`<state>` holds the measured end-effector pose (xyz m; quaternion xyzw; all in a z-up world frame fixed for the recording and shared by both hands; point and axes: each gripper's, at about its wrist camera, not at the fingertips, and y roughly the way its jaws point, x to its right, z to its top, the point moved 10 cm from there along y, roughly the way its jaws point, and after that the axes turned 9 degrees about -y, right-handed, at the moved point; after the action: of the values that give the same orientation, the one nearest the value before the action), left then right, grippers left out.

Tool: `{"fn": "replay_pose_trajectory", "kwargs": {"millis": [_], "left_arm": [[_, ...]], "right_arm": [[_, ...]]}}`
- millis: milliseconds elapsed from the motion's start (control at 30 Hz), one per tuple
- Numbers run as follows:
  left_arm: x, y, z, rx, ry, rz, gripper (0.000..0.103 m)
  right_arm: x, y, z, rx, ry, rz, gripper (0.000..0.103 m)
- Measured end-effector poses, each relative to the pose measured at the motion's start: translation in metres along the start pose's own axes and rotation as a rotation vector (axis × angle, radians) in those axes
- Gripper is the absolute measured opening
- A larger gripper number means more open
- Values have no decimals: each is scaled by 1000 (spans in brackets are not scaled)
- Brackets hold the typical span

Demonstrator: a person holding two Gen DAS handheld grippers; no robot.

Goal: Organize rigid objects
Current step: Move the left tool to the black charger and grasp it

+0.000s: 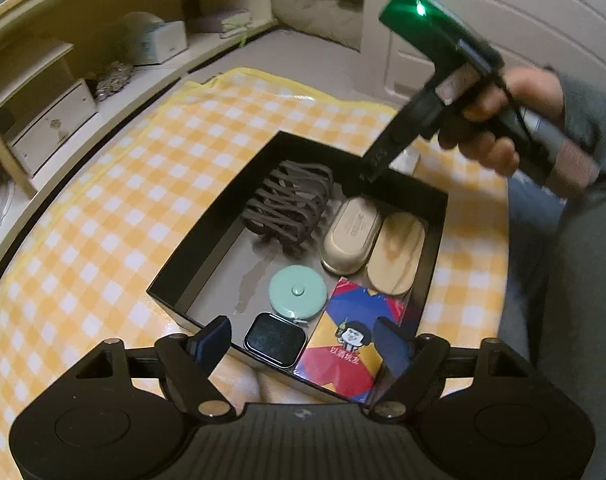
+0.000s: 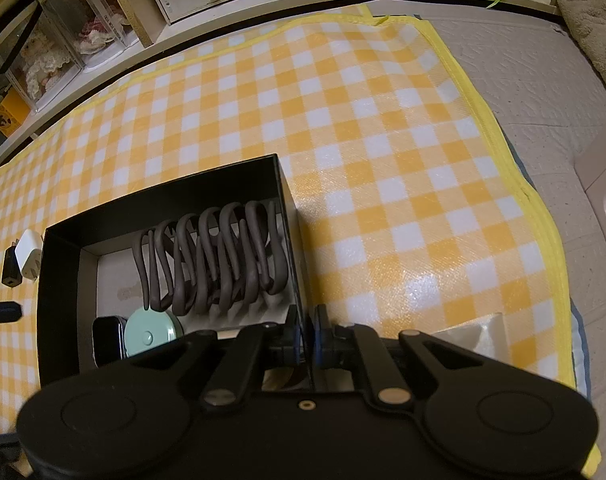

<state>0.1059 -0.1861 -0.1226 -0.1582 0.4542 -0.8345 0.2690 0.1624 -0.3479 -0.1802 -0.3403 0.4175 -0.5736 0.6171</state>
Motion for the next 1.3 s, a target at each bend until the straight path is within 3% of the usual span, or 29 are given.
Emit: {"fn": "replay_pose_trajectory", "kwargs": {"millis": [233,500,800,1100,1300], "left_arm": [[1,-23,6,63,-90,0,83],[6,-43,14,146,-183,18,103],[3,-52,20,245,-297,30,103],[-58,-60,8,335,-538,144,103],[-118,-68,-16,317,-733,213,103]], "right_arm": [[1,0,0,0,1,1,7],[1,0,0,0,0,1,7],[1,0,0,0,0,1,7],[1,0,0,0,1,2,7],[0,0,-1,0,2,2,7]]}}
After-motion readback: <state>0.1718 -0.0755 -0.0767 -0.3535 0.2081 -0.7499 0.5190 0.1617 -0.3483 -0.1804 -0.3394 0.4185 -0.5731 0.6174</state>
